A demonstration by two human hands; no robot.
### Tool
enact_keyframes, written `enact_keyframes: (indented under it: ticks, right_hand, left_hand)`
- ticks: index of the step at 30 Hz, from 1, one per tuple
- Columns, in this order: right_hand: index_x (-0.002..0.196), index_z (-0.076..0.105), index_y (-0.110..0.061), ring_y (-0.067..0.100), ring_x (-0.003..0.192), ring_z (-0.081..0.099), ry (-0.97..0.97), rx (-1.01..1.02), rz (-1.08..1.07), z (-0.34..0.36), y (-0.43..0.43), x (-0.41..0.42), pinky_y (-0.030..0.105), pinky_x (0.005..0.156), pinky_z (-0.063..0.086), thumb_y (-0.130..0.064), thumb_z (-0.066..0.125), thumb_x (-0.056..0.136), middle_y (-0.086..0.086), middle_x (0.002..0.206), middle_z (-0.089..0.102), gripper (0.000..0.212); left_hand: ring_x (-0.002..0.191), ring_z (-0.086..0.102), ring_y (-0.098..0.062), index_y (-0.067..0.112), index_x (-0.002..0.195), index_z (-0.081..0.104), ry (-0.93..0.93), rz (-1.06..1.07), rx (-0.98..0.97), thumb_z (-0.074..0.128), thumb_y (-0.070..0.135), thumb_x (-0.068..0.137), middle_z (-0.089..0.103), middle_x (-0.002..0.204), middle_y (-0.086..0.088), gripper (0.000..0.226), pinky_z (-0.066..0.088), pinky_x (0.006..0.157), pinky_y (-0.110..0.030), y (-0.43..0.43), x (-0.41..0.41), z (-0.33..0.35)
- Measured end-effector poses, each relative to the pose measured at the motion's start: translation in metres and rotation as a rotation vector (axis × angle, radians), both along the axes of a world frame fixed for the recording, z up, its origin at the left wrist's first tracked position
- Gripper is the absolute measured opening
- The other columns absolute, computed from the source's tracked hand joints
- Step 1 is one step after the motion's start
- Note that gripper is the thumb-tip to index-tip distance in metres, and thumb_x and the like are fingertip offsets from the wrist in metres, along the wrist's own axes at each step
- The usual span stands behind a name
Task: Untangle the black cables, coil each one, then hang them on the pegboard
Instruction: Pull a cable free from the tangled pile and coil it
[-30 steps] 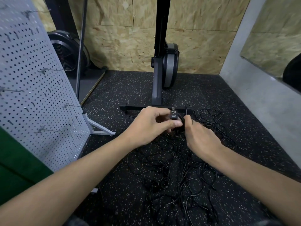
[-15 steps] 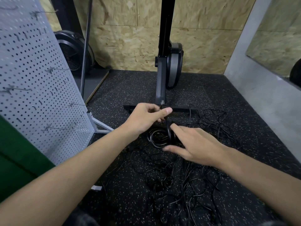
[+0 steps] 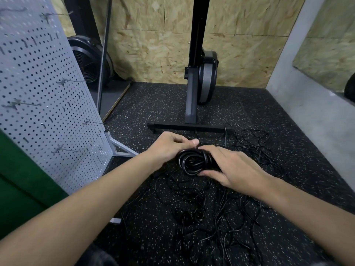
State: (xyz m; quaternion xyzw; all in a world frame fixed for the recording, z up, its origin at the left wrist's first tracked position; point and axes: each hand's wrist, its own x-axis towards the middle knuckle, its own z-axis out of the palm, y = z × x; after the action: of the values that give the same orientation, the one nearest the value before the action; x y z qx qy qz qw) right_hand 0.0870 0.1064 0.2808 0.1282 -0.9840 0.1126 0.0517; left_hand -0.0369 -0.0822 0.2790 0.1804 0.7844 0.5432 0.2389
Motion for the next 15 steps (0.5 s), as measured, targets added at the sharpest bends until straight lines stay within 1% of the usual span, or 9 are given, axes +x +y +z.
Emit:
enact_keyframes:
  ticks: [1, 3, 4, 5, 7, 9, 11, 12, 15]
  right_hand:
    - [0.148, 0.034, -0.034, 0.017, 0.108, 0.067, 0.010, -0.023, -0.003, -0.001, 0.002, 0.000, 0.040, 0.090, 0.056, -0.078, 0.033, 0.090, -0.008, 0.130, 0.064, 0.073]
    - [0.144, 0.034, -0.037, 0.017, 0.103, 0.068, 0.028, -0.059, -0.031, -0.002, 0.007, -0.001, 0.041, 0.088, 0.056, -0.074, 0.037, 0.093, -0.010, 0.124, 0.065, 0.064]
    - [0.144, 0.035, -0.037, 0.017, 0.102, 0.067, 0.034, -0.066, -0.048, -0.003, 0.010, -0.001, 0.041, 0.087, 0.056, -0.072, 0.039, 0.094, -0.010, 0.122, 0.065, 0.061]
    - [0.143, 0.036, -0.036, 0.016, 0.101, 0.067, 0.041, -0.072, -0.061, -0.004, 0.013, -0.002, 0.040, 0.086, 0.056, -0.071, 0.040, 0.094, -0.011, 0.121, 0.065, 0.060]
    - [0.142, 0.037, -0.036, 0.016, 0.098, 0.067, 0.043, -0.075, -0.082, -0.006, 0.016, -0.002, 0.040, 0.083, 0.056, -0.069, 0.042, 0.094, -0.010, 0.118, 0.066, 0.058]
    - [0.142, 0.036, -0.035, 0.016, 0.094, 0.066, 0.030, -0.061, -0.101, -0.006, 0.015, -0.003, 0.039, 0.081, 0.055, -0.066, 0.045, 0.096, -0.010, 0.115, 0.065, 0.056]
    - [0.143, 0.034, -0.035, 0.013, 0.088, 0.064, -0.001, -0.074, -0.126, -0.007, 0.014, -0.004, 0.036, 0.077, 0.052, -0.063, 0.048, 0.098, -0.012, 0.110, 0.064, 0.054]
    - [0.143, 0.033, -0.035, 0.012, 0.085, 0.063, -0.025, -0.099, -0.141, -0.009, 0.013, -0.005, 0.035, 0.075, 0.052, -0.063, 0.049, 0.099, -0.013, 0.106, 0.064, 0.054]
    - [0.144, 0.029, -0.041, 0.006, 0.077, 0.064, -0.125, -0.254, -0.159, -0.014, 0.013, -0.005, 0.035, 0.071, 0.053, -0.070, 0.050, 0.096, -0.013, 0.099, 0.065, 0.060]
  left_hand:
    - [0.086, 0.077, -0.011, 0.018, 0.090, 0.083, 0.065, -0.027, -0.045, 0.065, 0.062, 0.093, 0.081, 0.086, 0.001, 0.048, 0.054, 0.094, -0.031, -0.002, 0.000, 0.002]
    - [0.098, 0.076, -0.013, 0.022, 0.099, 0.084, 0.069, -0.086, -0.091, 0.043, 0.088, 0.086, 0.081, 0.096, 0.002, 0.080, 0.052, 0.104, -0.037, -0.007, 0.002, 0.008]
    - [0.103, 0.075, -0.014, 0.022, 0.106, 0.082, 0.063, -0.133, -0.106, 0.038, 0.095, 0.082, 0.081, 0.103, 0.002, 0.088, 0.051, 0.106, -0.039, -0.008, 0.004, 0.010]
    - [0.107, 0.074, -0.012, 0.026, 0.111, 0.081, 0.100, -0.184, -0.132, 0.040, 0.097, 0.079, 0.080, 0.109, 0.005, 0.088, 0.050, 0.108, -0.039, -0.009, 0.006, 0.011]
    - [0.105, 0.071, -0.001, 0.038, 0.116, 0.077, 0.261, -0.251, -0.225, 0.059, 0.089, 0.078, 0.078, 0.110, 0.017, 0.066, 0.052, 0.104, -0.037, -0.010, 0.009, 0.010]
    - [0.096, 0.071, 0.002, 0.038, 0.114, 0.077, 0.371, -0.215, -0.244, 0.072, 0.066, 0.084, 0.078, 0.101, 0.020, 0.041, 0.057, 0.096, -0.036, -0.008, 0.010, 0.003]
    - [0.092, 0.070, 0.004, 0.035, 0.109, 0.079, 0.411, -0.102, -0.192, 0.071, 0.047, 0.092, 0.078, 0.095, 0.021, 0.023, 0.057, 0.093, -0.033, -0.002, 0.012, -0.002]
    - [0.093, 0.069, 0.005, 0.034, 0.107, 0.080, 0.422, -0.050, -0.169, 0.070, 0.041, 0.093, 0.077, 0.094, 0.021, 0.018, 0.056, 0.092, -0.029, 0.001, 0.013, -0.004]
    - [0.090, 0.068, 0.004, 0.033, 0.102, 0.081, 0.448, 0.026, -0.186, 0.072, 0.034, 0.091, 0.077, 0.089, 0.018, 0.015, 0.051, 0.080, -0.018, 0.007, 0.014, -0.007]
